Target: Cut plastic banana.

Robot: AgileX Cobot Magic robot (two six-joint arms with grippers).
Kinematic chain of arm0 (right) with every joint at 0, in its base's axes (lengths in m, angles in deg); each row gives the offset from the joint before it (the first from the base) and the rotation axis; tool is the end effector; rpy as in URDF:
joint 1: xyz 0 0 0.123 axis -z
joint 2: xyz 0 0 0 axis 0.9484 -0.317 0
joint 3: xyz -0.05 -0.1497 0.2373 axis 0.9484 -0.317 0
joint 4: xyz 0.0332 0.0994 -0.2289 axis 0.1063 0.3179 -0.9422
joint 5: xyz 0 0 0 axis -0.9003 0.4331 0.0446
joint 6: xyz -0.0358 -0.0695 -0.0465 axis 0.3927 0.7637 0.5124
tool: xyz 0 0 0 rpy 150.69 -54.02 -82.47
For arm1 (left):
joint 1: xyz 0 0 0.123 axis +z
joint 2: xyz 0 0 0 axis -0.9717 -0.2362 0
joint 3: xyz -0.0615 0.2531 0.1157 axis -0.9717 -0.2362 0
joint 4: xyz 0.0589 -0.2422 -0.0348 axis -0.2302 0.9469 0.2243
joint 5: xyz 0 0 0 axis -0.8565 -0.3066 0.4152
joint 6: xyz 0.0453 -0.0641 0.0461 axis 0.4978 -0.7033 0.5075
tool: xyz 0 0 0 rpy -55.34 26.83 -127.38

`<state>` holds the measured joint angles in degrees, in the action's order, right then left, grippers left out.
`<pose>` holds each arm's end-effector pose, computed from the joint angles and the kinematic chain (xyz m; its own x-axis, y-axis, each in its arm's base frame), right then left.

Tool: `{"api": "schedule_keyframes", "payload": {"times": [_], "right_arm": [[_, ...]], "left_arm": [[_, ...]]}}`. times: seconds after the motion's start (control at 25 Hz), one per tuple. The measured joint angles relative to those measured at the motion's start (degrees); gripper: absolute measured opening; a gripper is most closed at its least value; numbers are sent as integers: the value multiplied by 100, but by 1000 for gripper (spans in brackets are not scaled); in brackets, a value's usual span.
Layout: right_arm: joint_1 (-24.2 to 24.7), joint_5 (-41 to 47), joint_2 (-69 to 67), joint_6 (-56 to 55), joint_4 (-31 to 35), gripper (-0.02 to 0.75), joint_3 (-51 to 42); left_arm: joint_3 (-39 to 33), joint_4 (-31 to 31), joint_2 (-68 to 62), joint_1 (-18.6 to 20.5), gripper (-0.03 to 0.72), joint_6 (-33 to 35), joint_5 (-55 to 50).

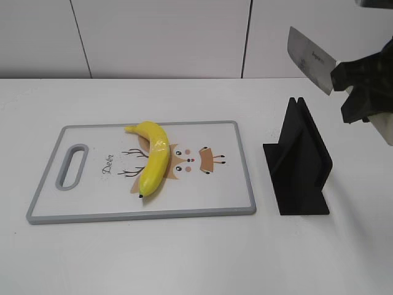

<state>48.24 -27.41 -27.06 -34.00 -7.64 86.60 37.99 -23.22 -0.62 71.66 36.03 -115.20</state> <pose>0.2392 0.1029 0.3000 -0.8924 -0.0581 -0.4474 -0.1343 0.9809 0.1405 0.0266 -0.0051 0.3035 -0.6610 0.1527 -0.7347 0.1708 0.9840 0.0508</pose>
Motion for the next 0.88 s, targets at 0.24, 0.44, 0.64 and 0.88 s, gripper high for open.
{"api": "schedule_keyframes", "payload": {"times": [0.24, 0.44, 0.64, 0.88], "right_arm": [[0, -217, -185, -14, 0, 170, -206], [0, -327, -522, -16, 34, 170, -207], [0, -441, -686, -63, 0, 170, -237], [0, -616, -689, -259, 0, 170, -237]], "left_arm": [[-507, 0, 1462, 0, 587, 0, -59], [-706, -18, 1706, 0, 587, 0, 184], [-818, -54, 1708, 0, 587, 0, 411], [-818, -56, 1708, 0, 587, 0, 457]]}}
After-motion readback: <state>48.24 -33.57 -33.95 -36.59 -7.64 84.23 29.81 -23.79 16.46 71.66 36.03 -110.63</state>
